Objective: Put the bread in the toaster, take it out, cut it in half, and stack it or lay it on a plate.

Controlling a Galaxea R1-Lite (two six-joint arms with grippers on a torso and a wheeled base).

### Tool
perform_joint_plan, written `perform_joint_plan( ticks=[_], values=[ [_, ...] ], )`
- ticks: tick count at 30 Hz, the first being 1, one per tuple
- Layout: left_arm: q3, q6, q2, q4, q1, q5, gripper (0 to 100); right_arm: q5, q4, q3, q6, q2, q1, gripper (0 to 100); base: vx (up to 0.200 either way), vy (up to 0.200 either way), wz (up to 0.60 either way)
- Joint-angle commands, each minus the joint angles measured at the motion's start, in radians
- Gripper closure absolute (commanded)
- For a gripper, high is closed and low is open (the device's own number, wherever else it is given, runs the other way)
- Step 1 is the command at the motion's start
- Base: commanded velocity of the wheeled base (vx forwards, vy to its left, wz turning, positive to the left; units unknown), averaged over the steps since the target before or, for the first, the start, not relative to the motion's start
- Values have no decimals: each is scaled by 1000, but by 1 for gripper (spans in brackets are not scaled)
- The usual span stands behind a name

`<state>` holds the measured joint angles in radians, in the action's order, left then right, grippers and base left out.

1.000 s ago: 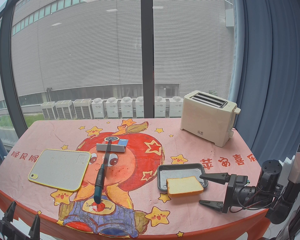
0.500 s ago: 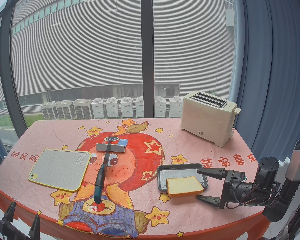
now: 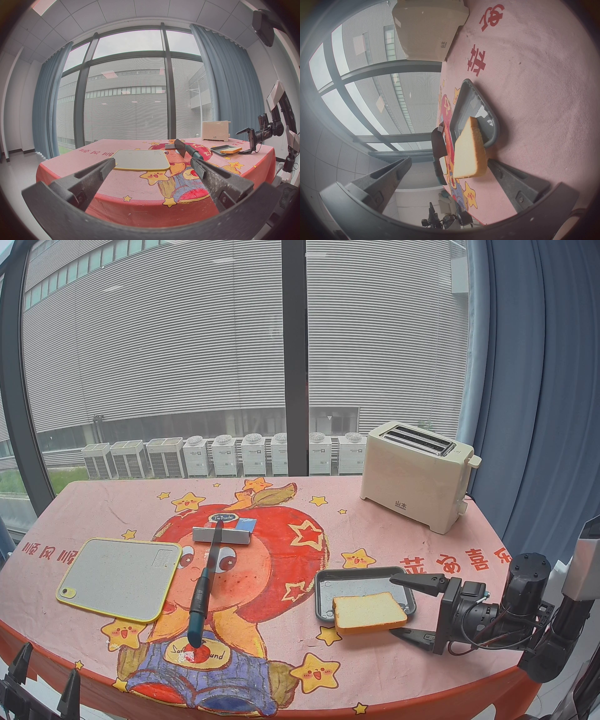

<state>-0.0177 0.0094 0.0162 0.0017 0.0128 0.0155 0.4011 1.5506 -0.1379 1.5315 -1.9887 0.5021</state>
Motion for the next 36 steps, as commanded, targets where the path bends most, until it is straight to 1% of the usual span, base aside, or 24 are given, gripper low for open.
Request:
perform_joint_plan(
  ticks=[1, 2, 3, 4, 7, 22, 26, 34, 36],
  values=[
    [16, 0, -15, 0, 0, 0, 0, -10, 0, -3, -1, -25, 12, 0, 0, 0, 0],
    [16, 0, -15, 0, 0, 0, 0, -24, 0, -6, -1, -36, 15, 0, 0, 0, 0],
    [16, 0, -15, 0, 0, 0, 0, -31, 0, -8, -1, -39, 15, 100, 0, 0, 0],
    [16, 0, -15, 0, 0, 0, 0, -53, 0, -11, -2, -47, 21, 100, 0, 0, 0],
    [16, 0, -15, 0, 0, 0, 0, -68, 0, -9, -4, -50, 35, 100, 0, 0, 0],
    [16, 0, -15, 0, 0, 0, 0, -67, 0, -3, -2, -30, 27, 100, 0, 0, 0],
    [16, 0, -15, 0, 0, 0, 0, -65, 0, 0, -1, 5, 26, 100, 0, 0, 0],
    [16, 0, -15, 0, 0, 0, 0, -70, 0, -9, -4, 34, 42, 100, 0, 0, 0],
    [16, 0, -15, 0, 0, 0, 0, -73, 2, -3, -11, 36, 42, 100, 0, 0, 0]
  ],
)
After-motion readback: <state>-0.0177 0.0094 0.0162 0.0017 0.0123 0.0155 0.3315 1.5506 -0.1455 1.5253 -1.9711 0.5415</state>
